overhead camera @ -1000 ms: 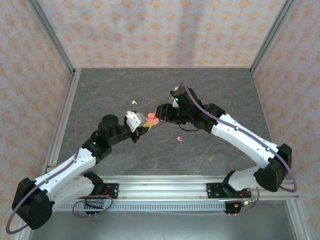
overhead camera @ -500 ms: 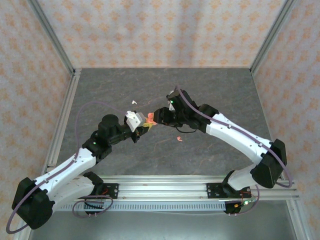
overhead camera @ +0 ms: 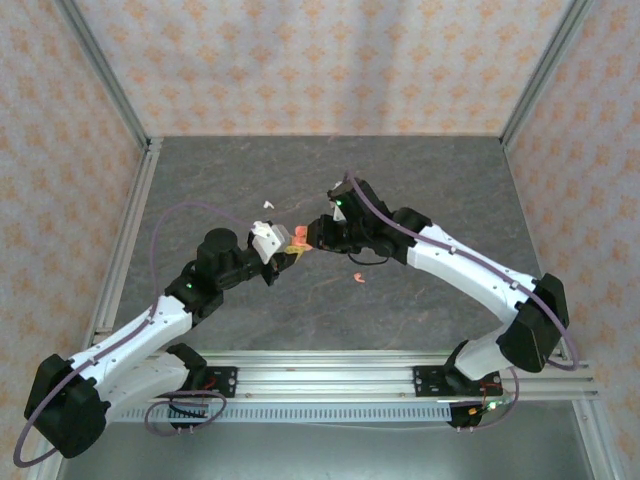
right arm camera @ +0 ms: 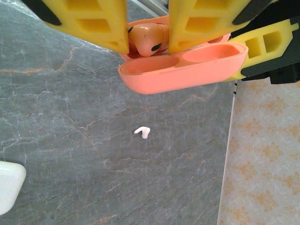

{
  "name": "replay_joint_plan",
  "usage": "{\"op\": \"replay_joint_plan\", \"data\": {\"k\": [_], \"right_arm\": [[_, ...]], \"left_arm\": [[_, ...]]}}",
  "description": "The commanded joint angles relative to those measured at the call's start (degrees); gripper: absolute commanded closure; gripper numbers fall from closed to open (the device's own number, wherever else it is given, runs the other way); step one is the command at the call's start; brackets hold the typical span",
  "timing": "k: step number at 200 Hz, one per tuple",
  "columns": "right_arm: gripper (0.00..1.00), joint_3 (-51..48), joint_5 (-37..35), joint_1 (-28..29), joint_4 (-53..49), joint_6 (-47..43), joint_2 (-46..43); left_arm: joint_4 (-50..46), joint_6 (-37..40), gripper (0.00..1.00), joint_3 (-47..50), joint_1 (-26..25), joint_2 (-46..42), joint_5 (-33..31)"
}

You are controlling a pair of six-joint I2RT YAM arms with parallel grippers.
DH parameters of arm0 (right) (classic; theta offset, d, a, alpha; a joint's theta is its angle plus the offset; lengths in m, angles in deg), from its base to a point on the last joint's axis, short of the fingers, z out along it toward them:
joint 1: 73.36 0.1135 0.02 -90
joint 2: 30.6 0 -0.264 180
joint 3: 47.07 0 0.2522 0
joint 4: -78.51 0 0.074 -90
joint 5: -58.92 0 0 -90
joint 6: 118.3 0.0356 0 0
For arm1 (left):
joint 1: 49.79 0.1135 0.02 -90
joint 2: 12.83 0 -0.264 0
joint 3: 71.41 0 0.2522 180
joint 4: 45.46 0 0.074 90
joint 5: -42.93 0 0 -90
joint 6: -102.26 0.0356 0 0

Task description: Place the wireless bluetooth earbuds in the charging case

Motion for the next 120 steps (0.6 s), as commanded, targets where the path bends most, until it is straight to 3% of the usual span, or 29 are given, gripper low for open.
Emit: {"op": "replay_joint_plan", "data": {"k": [1, 120], "right_arm": [[0.79, 1.74, 0.74, 0.50, -0.37, -1.29, 0.39], [0.83, 3.84, -2.68, 0.55, -2.48, -5.97, -4.80]], "left_arm": [[3.45, -0.52, 1.00, -1.54, 0.29, -0.18, 0.55], [1.97, -0.43, 1.00, -2.13, 0.33, -0.17, 3.10]]}}
